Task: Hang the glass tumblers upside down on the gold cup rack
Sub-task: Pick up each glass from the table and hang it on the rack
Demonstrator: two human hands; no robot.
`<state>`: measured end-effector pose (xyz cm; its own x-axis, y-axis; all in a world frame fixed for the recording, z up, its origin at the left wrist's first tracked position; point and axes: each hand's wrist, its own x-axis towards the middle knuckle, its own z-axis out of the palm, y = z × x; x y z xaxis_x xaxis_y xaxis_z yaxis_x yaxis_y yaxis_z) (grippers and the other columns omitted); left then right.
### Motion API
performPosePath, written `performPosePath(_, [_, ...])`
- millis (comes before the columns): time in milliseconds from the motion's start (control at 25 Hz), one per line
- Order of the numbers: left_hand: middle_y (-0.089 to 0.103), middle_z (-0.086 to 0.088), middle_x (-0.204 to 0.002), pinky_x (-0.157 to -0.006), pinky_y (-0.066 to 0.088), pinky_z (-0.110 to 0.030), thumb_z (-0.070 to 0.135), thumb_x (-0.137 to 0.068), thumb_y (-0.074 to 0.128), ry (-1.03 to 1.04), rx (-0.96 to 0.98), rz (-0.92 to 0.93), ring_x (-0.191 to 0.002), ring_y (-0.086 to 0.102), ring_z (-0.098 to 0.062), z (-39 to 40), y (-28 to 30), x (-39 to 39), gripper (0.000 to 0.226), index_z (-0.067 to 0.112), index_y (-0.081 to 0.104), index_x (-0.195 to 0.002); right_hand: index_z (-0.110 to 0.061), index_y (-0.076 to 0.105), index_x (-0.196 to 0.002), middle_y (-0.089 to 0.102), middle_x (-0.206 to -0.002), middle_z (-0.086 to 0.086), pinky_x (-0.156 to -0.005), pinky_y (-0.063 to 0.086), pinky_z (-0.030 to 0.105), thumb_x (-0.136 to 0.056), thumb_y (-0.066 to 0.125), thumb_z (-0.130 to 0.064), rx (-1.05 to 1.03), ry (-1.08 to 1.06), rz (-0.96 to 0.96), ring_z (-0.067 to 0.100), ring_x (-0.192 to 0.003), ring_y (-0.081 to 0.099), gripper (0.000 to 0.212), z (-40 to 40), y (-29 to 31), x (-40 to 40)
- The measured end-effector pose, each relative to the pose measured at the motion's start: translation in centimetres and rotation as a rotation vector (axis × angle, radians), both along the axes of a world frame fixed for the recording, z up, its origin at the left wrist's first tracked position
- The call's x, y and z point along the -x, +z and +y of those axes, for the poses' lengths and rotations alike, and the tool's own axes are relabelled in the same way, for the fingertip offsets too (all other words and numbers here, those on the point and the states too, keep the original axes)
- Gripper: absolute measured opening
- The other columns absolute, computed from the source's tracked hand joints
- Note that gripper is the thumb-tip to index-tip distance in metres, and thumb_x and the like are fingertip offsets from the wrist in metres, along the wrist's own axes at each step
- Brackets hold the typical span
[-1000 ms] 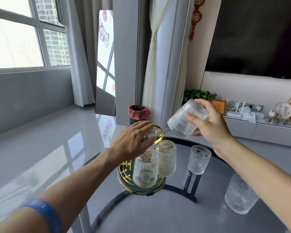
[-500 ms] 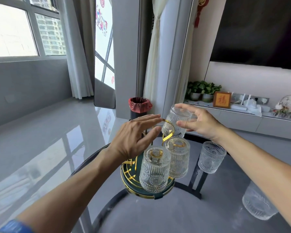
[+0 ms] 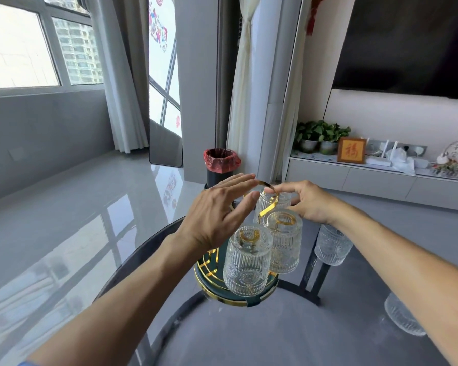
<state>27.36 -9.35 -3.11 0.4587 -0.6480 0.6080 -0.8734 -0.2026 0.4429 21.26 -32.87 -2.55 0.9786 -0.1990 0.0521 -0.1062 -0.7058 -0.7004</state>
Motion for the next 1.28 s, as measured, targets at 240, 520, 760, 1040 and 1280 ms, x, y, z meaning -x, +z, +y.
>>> performPosePath(240, [0.040, 0.003, -0.154, -0.115, 0.027, -0.038, 0.048, -0.101, 0.036, 0.018, -0.137, 0.018, -0.142, 0.030, -0.010, 0.2, 0.9, 0.7, 0.051, 0.023, 0.046, -0.144, -0.044, 0.045, -0.140, 0.033, -0.156, -0.005, -0.113, 0.030, 0.037, -0.086, 0.072, -0.013, 0.082, -0.066, -0.098, 0.021, -0.141, 0.033, 0.068, 0.0, -1.8, 2.1])
performPosePath(520, [0.027, -0.003, -0.160, -0.117, 0.020, -0.048, 0.056, -0.096, 0.035, 0.244, -0.399, -0.090, -0.147, 0.022, -0.024, -0.5, 2.4, 4.4, 0.066, 0.017, 0.032, -0.150, -0.048, 0.047, -0.135, 0.053, -0.141, -0.005, -0.075, 0.041, 0.005, -0.086, 0.060, -0.002, -0.032, -0.323, -0.167, 0.011, -0.123, 0.053, 0.067, 2.5, -4.2, 15.2])
performPosePath(760, [0.031, -0.007, -0.158, -0.116, 0.026, -0.040, 0.052, -0.093, 0.041, 0.095, -0.263, -0.068, -0.145, 0.027, -0.023, -1.7, -2.6, 16.1, 0.070, 0.018, 0.026, -0.152, -0.064, 0.054, -0.110, 0.055, -0.119, -0.029, -0.079, 0.046, 0.008, -0.083, 0.063, -0.014, -0.206, -0.298, -0.181, -0.014, -0.109, 0.051, 0.058, 8.7, -7.2, 25.9])
performPosePath(1040, [0.030, -0.002, -0.159, -0.113, 0.031, -0.040, 0.046, -0.092, 0.051, -0.074, -0.588, 0.067, -0.142, 0.032, -0.024, -3.5, -8.8, 25.0, 0.076, 0.020, 0.017, -0.154, -0.024, 0.073, -0.099, 0.064, -0.116, -0.019, -0.097, 0.044, 0.020, -0.082, 0.064, 0.003, -0.088, -0.431, -0.424, -0.002, -0.112, 0.057, 0.034, 9.3, -9.2, 33.3])
performPosePath(1280, [0.017, -0.002, -0.163, -0.112, 0.031, -0.044, 0.060, -0.082, 0.064, -0.146, -1.045, 0.086, -0.146, 0.025, -0.025, -3.4, -10.0, 25.4, 0.085, 0.030, 0.024, -0.152, -0.012, 0.056, -0.131, 0.046, -0.146, 0.017, -0.107, 0.029, 0.053, -0.072, 0.077, -0.012, 0.500, -0.802, -0.382, 0.044, -0.134, 0.036, 0.063, 4.6, -9.4, 35.7])
